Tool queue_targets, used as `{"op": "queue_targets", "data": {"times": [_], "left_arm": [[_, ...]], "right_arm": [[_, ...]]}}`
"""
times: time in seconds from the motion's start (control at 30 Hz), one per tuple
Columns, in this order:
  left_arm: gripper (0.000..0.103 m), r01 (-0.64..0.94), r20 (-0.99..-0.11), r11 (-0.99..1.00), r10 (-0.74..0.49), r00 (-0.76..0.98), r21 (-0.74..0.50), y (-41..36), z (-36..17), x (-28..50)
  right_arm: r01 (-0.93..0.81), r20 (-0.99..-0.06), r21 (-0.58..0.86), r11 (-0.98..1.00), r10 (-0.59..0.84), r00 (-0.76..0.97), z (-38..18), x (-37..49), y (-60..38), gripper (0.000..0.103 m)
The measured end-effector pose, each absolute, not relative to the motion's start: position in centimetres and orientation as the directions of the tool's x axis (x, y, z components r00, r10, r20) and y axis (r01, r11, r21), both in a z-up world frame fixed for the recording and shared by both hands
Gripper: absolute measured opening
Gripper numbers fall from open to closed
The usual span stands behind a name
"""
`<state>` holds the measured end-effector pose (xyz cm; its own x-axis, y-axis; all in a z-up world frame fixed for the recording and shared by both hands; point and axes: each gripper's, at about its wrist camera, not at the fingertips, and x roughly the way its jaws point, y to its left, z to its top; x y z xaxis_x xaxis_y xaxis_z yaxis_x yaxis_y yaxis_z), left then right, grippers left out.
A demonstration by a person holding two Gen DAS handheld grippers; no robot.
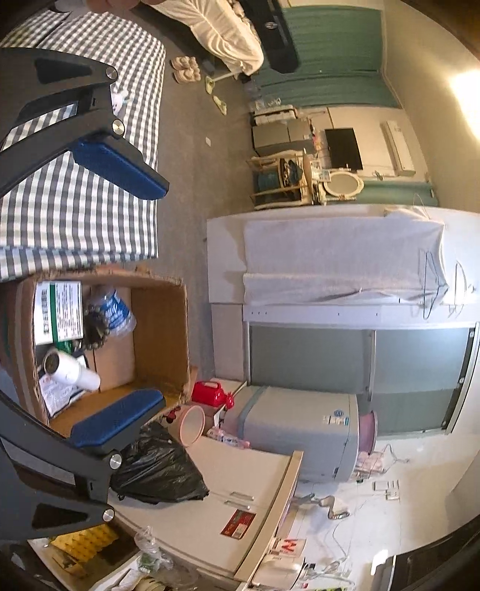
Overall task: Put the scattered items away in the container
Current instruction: 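Move both open tools back over the table toward the white bunny figure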
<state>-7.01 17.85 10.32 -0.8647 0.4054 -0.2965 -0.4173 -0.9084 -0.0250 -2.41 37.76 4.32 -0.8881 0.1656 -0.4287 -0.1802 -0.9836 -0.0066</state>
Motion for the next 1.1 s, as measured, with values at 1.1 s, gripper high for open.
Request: {"op": "queue_targets", "data": {"times": [1.1], "left_arm": [[0.103, -0.048, -0.544, -0.998, 0.059, -0.837, -0.035, 1.4, 2.0, -8.3]], "right_arm": [[0.042, -0.49, -0.069, -0.997, -0.003, -0.871, 0.7, -5.1, 24.4, 0.103]]}}
